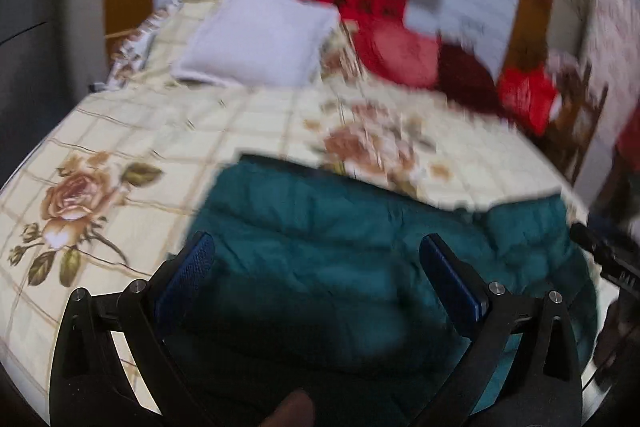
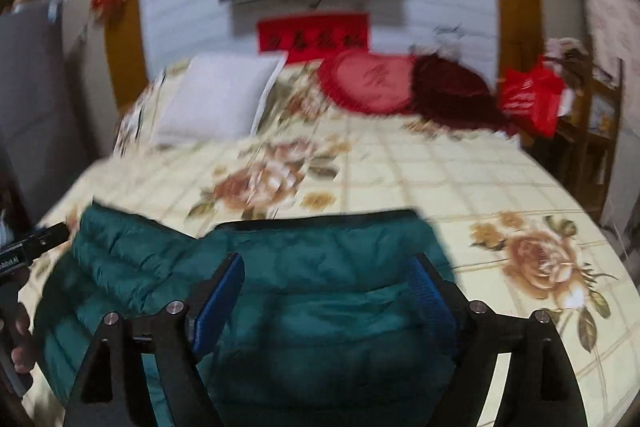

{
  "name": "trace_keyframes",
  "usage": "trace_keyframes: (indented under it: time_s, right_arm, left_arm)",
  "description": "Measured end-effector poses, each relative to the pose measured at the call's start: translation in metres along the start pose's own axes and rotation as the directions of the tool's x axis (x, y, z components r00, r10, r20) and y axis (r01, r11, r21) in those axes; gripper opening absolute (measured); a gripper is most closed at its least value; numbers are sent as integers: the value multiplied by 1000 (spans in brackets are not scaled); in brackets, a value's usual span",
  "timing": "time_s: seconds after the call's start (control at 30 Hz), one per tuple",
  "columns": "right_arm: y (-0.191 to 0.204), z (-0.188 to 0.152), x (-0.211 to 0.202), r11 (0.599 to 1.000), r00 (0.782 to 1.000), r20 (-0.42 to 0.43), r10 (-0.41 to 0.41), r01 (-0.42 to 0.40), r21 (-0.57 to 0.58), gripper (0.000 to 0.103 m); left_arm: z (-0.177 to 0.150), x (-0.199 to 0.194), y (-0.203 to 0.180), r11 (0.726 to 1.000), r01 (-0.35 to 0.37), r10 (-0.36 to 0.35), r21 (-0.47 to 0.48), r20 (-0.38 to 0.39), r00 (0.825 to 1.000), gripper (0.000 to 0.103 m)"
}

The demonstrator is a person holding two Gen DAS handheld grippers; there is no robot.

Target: Fold large clothes

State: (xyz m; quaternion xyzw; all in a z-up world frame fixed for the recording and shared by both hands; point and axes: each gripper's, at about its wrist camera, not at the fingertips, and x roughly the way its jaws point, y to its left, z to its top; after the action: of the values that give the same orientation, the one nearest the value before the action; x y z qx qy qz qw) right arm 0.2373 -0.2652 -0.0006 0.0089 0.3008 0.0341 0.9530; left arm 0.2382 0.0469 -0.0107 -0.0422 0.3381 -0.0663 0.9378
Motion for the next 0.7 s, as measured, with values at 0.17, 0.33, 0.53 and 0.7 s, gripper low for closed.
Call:
trace_keyframes:
  time_s: [0.17, 0.33, 0.53, 0.7]
  right_arm:
    - [-15, -15, 67, 999, 969, -245, 32, -22, 45, 88]
    - [-42, -27, 97, 989, 952, -290, 100, -64, 131, 99]
    - [-37, -23, 107, 993, 942, -325, 80, -45, 114, 103]
    - [-33, -20, 102, 995, 943, -329, 52, -23, 93, 103]
  left_arm:
    - [-15, 47, 6, 1000, -28, 25, -14, -155, 988, 103]
    - [-14, 64, 11, 998, -39, 32, -42, -149, 988, 103]
    - [-14, 67, 8, 997, -80, 77, -13, -159, 984, 103]
    - [-13, 69, 6, 996, -91, 89, -3, -166, 982, 103]
